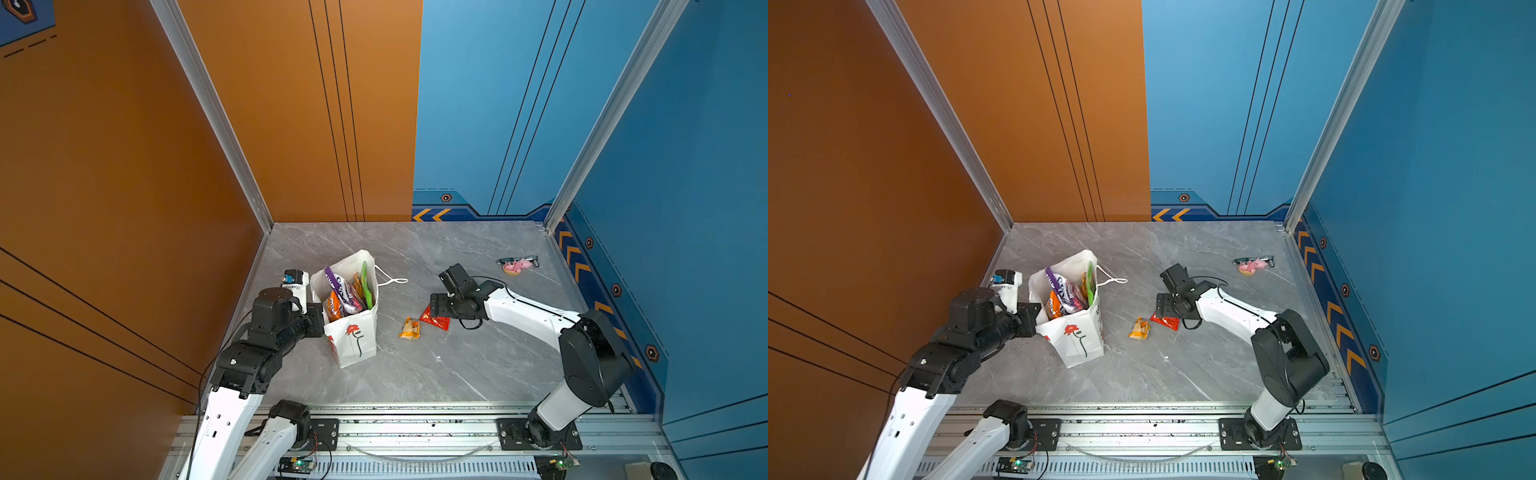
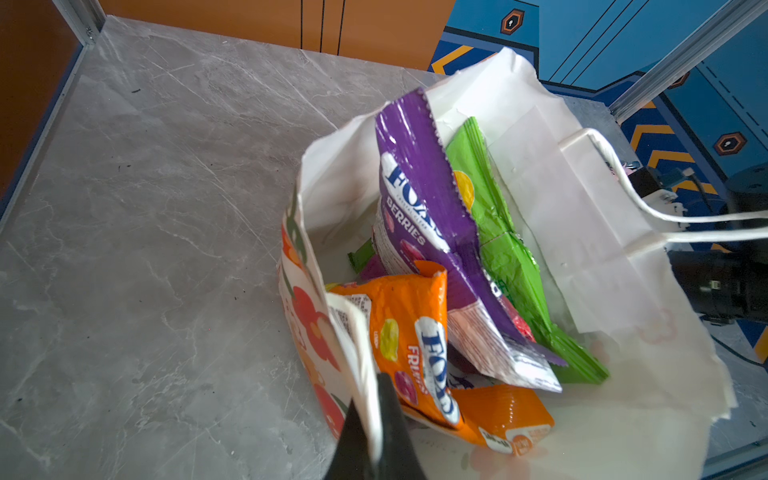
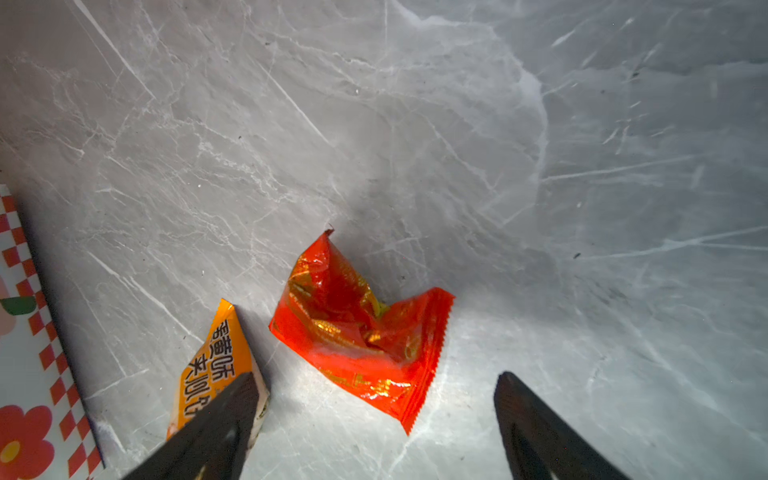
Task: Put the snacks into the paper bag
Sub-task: 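Lower the right gripper onto the red candy wrapper and close it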
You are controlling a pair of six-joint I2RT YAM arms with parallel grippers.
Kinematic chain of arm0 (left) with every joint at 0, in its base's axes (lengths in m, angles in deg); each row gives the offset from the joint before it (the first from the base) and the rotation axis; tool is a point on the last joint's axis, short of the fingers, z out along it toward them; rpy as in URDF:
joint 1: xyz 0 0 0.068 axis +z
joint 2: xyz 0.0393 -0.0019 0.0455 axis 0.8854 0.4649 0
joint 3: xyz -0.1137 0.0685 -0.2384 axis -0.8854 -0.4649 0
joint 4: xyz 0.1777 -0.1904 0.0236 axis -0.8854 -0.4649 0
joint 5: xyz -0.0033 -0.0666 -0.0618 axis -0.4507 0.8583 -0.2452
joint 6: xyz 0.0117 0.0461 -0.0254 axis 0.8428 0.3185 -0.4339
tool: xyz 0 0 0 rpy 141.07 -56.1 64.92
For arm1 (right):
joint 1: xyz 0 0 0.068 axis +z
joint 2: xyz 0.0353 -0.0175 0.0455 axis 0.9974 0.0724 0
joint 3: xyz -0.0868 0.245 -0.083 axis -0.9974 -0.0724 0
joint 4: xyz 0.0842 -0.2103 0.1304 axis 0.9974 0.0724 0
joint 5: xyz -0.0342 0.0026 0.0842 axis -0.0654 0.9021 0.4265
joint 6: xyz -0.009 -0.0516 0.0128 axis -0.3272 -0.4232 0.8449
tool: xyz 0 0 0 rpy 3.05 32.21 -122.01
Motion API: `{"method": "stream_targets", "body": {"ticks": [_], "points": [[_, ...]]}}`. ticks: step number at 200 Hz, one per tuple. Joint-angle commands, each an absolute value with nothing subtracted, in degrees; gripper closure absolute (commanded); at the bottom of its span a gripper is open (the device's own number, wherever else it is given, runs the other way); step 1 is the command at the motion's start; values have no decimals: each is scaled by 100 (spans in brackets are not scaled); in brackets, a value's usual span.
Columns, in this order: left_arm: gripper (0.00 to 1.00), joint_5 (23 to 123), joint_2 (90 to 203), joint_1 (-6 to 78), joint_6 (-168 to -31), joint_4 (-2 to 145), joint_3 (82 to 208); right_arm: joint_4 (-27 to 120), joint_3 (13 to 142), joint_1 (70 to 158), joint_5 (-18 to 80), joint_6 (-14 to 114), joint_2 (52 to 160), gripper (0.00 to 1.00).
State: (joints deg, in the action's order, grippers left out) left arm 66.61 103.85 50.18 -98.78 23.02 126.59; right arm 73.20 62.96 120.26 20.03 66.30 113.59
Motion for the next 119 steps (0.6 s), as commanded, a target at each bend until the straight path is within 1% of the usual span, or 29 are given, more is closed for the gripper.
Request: {"method": "stream_targets", "body": {"ticks": [1,41,69,98,119], "points": [[100,6464,10206,5008,-9758,2989,12751,7313,6476,11977,2227,6456,11598,10],[100,6464,10198,5017,-9762,2989,12752,7190,6450,11796,2342,6497,11875,17],[100,6452,10192,5026,-9766,2989,12751,6862,6309,11638,2722,6637,12016,29],[100,6451,10194,5039,-9767,2998,12750,6726,6263,11601,2877,6691,12141,44],[100,6466,10207,5035,-9767,2998,12751,6651,6219,11595,2911,6745,12184,49]]}}
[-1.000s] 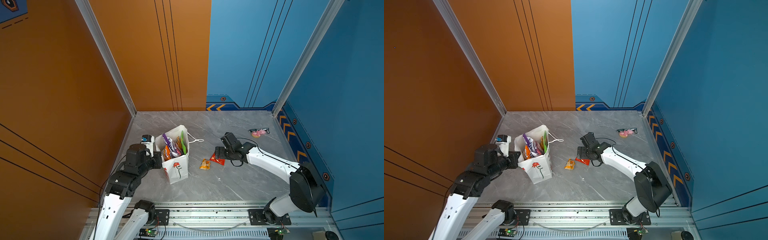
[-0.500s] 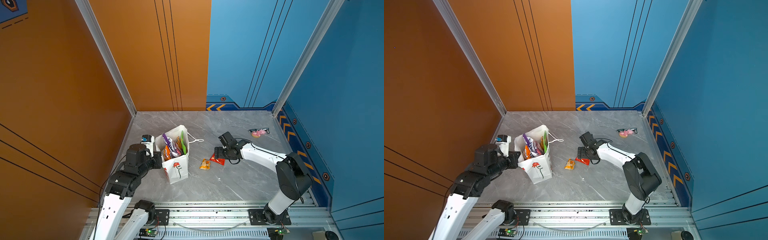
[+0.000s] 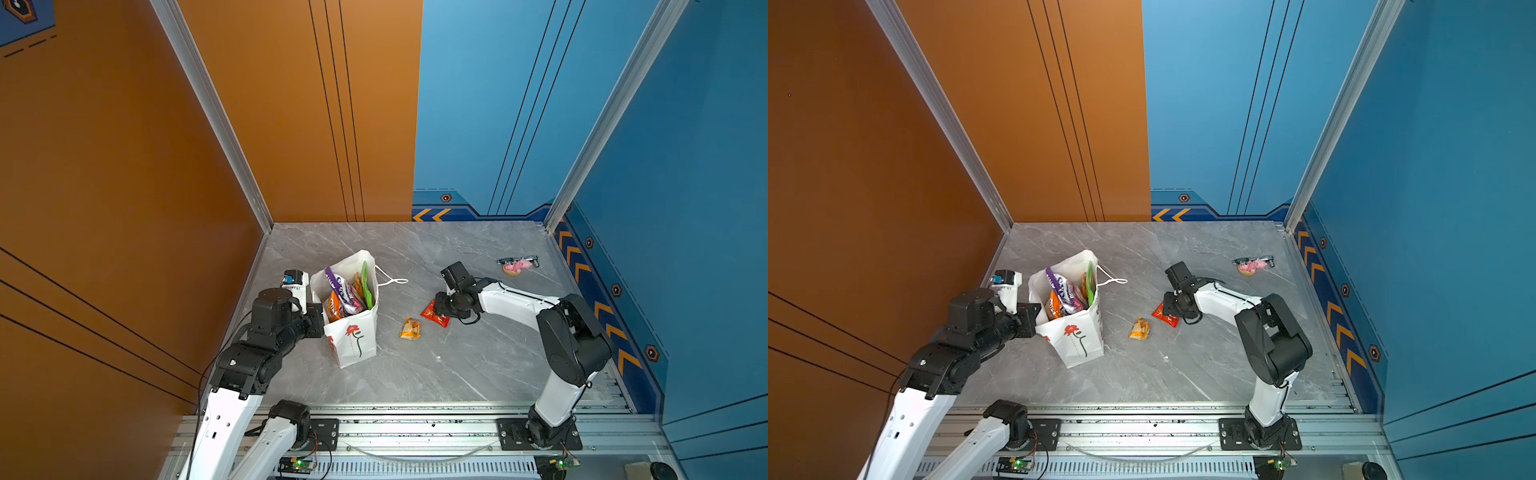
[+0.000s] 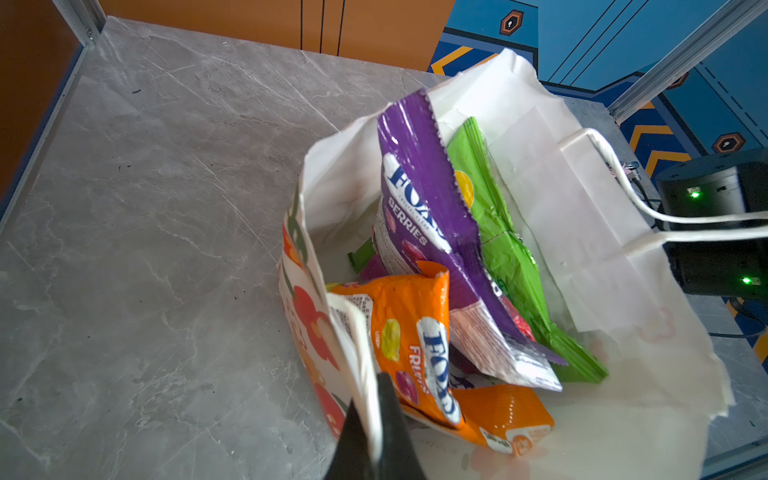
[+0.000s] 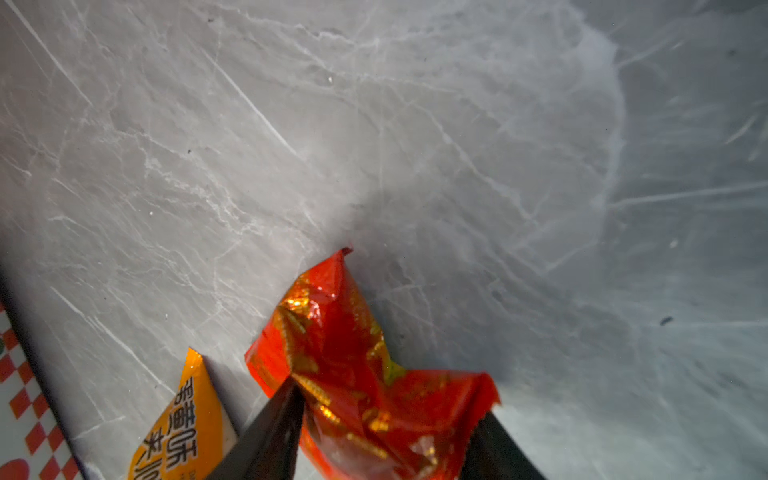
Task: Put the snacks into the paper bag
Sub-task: 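Lower the right gripper onto the red candy wrapper and close it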
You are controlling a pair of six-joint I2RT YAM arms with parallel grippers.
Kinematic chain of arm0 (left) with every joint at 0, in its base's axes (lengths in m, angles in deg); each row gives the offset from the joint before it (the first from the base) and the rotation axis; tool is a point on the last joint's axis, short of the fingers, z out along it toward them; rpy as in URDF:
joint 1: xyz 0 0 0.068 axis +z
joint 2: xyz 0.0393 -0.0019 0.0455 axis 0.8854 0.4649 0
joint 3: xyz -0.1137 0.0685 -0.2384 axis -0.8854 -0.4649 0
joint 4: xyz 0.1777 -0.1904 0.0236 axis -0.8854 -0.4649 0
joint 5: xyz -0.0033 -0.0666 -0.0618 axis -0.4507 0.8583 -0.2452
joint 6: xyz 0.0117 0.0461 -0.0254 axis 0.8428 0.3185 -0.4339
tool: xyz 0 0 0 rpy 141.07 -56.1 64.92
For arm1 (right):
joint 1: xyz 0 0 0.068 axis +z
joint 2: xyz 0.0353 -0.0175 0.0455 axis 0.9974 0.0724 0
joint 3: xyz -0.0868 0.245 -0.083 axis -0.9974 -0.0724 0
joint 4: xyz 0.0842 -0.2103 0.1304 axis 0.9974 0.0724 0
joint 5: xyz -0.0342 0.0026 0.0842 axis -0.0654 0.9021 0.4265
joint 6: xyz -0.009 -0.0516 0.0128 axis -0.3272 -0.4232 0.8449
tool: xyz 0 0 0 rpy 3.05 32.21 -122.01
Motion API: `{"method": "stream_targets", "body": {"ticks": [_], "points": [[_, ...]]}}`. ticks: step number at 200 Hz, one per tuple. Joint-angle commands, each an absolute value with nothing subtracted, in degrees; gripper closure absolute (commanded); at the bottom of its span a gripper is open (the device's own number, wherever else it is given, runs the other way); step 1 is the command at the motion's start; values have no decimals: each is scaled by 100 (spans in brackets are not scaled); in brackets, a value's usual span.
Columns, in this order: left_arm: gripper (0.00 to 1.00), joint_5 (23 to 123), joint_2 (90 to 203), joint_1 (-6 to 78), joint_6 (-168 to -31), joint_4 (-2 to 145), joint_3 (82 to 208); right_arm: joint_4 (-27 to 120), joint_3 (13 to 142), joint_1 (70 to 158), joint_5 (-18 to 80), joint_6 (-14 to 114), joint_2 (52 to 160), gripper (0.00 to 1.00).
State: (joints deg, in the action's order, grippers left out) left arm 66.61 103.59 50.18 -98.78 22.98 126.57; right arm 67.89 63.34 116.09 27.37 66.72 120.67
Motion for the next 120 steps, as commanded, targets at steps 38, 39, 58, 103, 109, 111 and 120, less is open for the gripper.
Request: {"method": "stream_targets", "body": {"ticks": [38,39,58,103,109,111,120], "points": [[100,6456,10193,5045,-9766,2998,12746,6557,6107,11591,2848,6832,12171,60],[100,6455,10191,5044,-9762,2998,12744,6557,6102,11591,2843,6833,12170,61],[100,6460,10195,5049,-9764,2998,12748,6555,6040,11582,2778,6853,12130,65],[100,6457,10192,5042,-9767,2998,12739,6281,5707,11557,2821,6966,11699,73],[100,6461,10190,5047,-9764,2996,12744,6252,5670,11556,2821,6989,11617,73],[100,6461,10189,5051,-9766,2998,12742,6245,5650,11556,2814,6991,11585,73],[100,6455,10192,5051,-9771,2998,12742,6210,5580,11552,2805,7032,11449,73]]}}
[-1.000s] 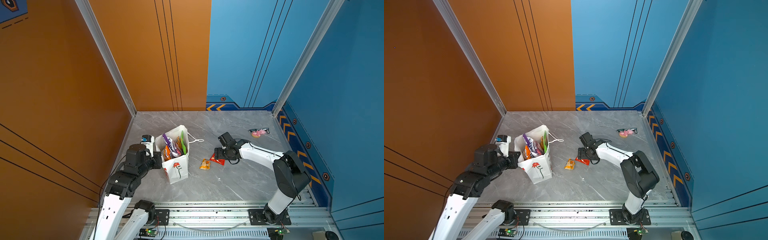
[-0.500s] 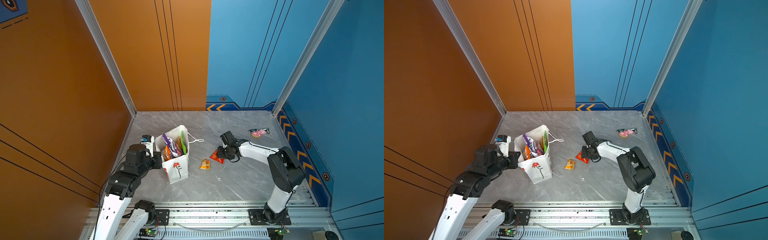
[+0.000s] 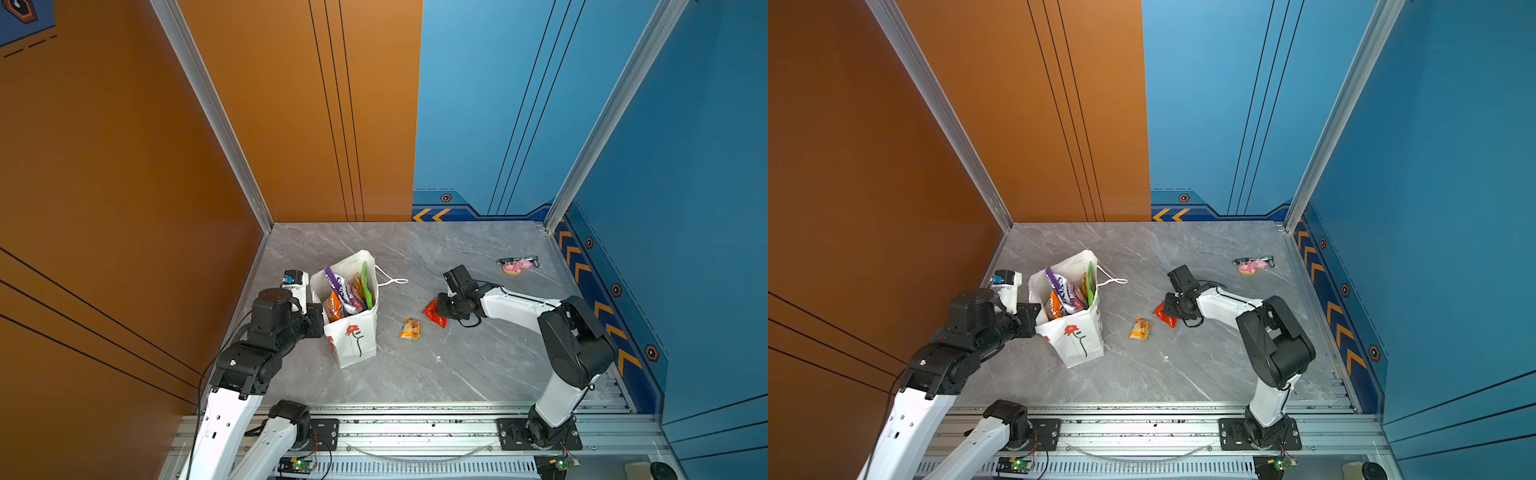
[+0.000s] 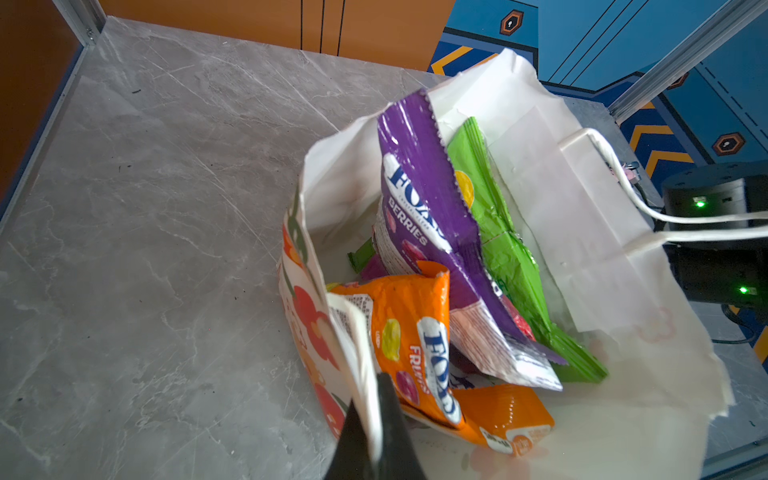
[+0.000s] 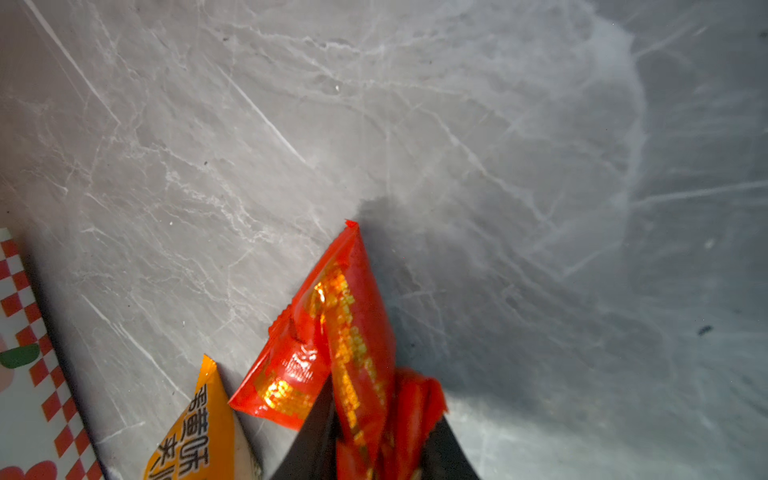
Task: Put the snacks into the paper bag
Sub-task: 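Lower the right gripper onto the red candy wrapper and close it, then lift the red wrapper and carry it over the paper bag opening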
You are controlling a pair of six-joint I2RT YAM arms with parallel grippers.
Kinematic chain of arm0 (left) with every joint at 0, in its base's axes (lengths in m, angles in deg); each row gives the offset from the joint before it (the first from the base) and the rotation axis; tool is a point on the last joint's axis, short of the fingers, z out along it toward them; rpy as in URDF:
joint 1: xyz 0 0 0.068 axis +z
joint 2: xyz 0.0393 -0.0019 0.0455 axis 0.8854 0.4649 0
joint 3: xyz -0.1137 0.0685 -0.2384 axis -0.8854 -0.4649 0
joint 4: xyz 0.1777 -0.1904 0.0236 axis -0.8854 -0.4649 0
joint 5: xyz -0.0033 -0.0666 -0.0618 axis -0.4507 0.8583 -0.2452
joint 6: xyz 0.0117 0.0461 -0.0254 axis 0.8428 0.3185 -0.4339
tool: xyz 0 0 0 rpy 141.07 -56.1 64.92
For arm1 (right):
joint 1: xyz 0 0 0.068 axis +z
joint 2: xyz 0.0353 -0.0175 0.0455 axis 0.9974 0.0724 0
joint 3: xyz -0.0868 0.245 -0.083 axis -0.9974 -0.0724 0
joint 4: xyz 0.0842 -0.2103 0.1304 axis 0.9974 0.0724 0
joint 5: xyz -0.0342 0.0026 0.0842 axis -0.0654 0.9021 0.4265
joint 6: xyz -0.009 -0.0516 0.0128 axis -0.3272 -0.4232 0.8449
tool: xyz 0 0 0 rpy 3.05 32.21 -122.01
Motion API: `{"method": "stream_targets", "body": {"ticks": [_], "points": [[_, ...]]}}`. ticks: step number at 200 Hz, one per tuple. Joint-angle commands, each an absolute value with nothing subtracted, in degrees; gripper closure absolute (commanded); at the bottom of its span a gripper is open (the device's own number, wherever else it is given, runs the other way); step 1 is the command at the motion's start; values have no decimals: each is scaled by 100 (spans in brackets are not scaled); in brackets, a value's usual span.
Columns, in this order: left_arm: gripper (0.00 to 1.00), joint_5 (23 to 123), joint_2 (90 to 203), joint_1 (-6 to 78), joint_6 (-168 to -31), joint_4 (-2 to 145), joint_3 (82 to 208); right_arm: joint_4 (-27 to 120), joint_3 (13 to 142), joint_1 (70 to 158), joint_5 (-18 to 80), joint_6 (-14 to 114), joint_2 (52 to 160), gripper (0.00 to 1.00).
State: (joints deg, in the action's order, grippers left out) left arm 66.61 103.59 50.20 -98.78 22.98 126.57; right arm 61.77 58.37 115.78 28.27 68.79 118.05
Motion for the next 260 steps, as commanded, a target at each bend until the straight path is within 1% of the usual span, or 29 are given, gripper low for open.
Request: {"method": "stream_targets", "body": {"ticks": [1,43,69,108,148,179,219,260], "points": [[100,6455,10191,5047,-9769,2998,12742,6203,5575,11550,2804,7034,11435,73],[100,6459,10189,5051,-9767,2998,12742,5941,5343,11503,2871,7185,11211,77],[100,6447,10191,5046,-9771,2998,12742,5837,5246,11504,2908,7295,11074,77],[100,6473,10209,5047,-9765,2996,12742,6111,5318,11485,2756,7402,10636,77],[100,6459,10182,5044,-9767,2998,12742,6170,5333,11493,2626,7512,10222,82],[100,6459,10181,5045,-9767,2998,12741,6260,5356,11547,2423,7591,9818,82],[100,6486,10190,5048,-9769,2998,12744,6807,5851,11671,2147,7502,9045,82],[100,6482,10196,5043,-9767,2998,12742,7228,6732,12229,1319,7213,8557,83]]}}
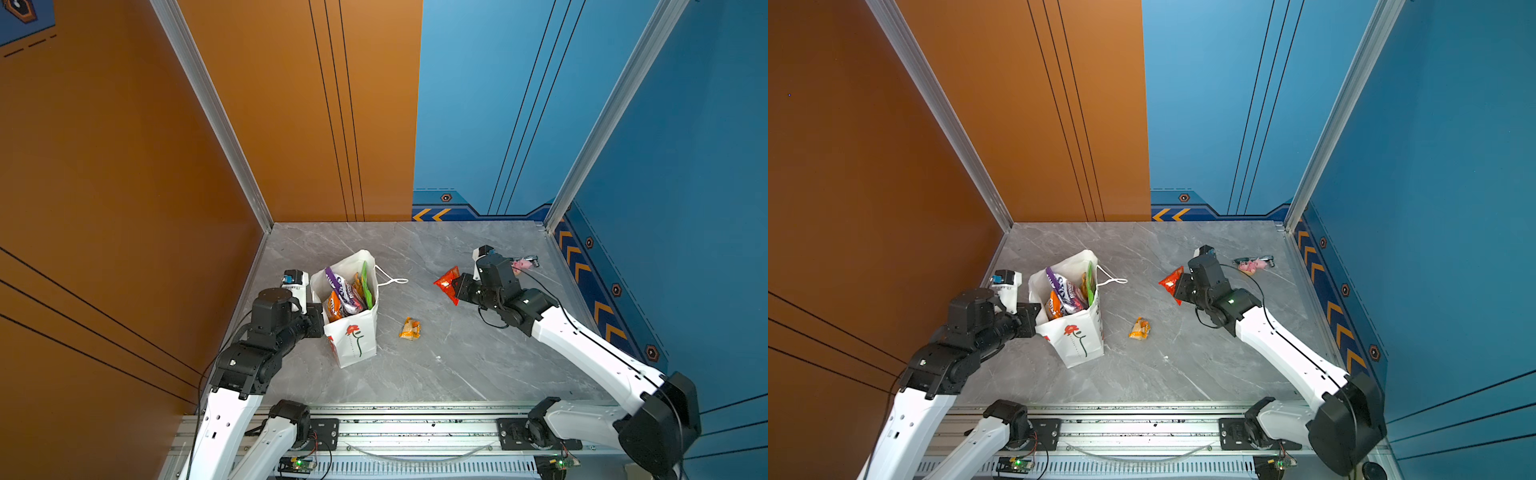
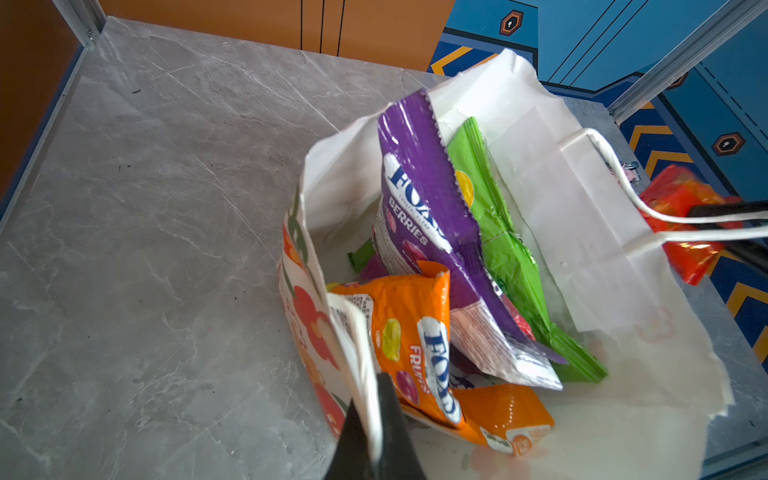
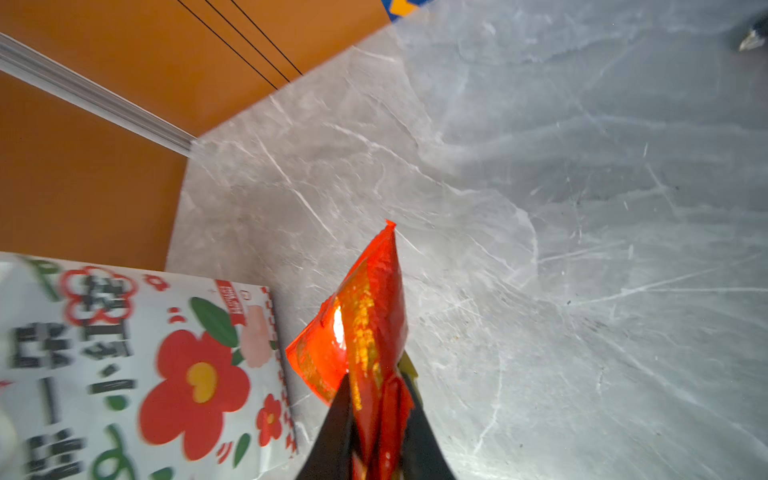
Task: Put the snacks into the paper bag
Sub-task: 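Lift the red wrapper and carry it over the paper bag opening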
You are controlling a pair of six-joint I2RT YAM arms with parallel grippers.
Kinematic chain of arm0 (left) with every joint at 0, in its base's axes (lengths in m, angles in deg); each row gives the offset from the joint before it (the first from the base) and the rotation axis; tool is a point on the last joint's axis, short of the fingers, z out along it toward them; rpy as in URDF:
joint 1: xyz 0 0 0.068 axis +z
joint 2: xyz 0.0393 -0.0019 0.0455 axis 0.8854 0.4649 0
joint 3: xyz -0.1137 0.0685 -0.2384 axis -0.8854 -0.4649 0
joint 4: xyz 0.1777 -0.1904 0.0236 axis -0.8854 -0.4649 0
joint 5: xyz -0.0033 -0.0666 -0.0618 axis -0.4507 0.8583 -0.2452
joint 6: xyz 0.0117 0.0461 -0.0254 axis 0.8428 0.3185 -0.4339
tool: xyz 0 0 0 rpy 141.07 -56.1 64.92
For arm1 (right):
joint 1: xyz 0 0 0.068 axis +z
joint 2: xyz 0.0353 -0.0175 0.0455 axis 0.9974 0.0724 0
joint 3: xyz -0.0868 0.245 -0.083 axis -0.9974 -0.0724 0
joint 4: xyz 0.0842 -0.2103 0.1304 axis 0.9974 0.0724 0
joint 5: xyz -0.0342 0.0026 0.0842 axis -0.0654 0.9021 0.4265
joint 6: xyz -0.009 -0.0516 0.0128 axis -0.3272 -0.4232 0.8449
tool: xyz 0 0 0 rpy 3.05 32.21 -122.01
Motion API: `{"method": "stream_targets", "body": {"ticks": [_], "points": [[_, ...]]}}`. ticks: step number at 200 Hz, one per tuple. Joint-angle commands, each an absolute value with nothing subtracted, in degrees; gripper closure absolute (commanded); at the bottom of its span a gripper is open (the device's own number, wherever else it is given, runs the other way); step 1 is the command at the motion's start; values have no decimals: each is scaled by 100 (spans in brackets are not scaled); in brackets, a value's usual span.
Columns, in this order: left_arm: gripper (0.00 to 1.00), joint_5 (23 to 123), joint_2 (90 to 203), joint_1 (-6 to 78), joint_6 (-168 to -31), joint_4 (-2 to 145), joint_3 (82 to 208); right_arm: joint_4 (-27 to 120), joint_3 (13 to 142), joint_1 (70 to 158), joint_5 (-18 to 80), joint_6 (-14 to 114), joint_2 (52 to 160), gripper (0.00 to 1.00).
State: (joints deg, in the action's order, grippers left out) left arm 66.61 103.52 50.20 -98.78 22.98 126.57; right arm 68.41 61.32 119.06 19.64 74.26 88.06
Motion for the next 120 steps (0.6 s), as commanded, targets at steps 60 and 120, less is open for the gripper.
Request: {"method": "stream_targets", "body": {"ticks": [60,120], "points": [[100,6482,10193,5044,-9767,3001,12742,7510,8399,13480,581,6530,9122,83],[100,6521,10194,5045,-9767,3001,12747,7692,9529,14302,342,6113,10031,83]]}}
